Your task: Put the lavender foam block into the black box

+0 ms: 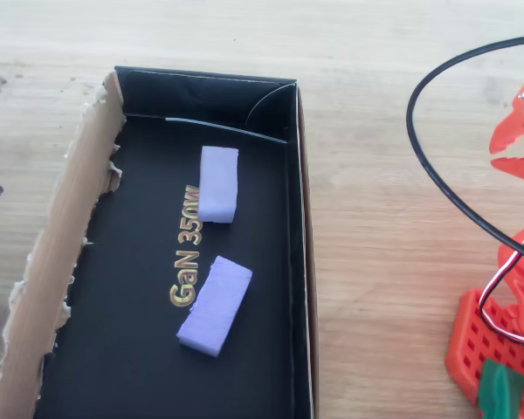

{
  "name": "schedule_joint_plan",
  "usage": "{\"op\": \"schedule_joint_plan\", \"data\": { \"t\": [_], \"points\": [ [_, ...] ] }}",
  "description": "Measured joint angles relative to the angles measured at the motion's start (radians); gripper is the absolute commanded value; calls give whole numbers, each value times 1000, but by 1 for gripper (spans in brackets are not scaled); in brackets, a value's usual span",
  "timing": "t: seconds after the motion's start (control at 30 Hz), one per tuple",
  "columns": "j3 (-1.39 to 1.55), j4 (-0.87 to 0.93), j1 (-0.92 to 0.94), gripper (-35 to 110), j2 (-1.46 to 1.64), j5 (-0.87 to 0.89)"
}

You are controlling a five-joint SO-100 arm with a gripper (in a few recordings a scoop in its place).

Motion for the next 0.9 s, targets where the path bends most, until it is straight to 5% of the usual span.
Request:
{"op": "schedule_joint_plan", "data": {
  "t": [0.9],
  "points": [
    [0, 5, -20, 0, 0, -21]
  ]
}}
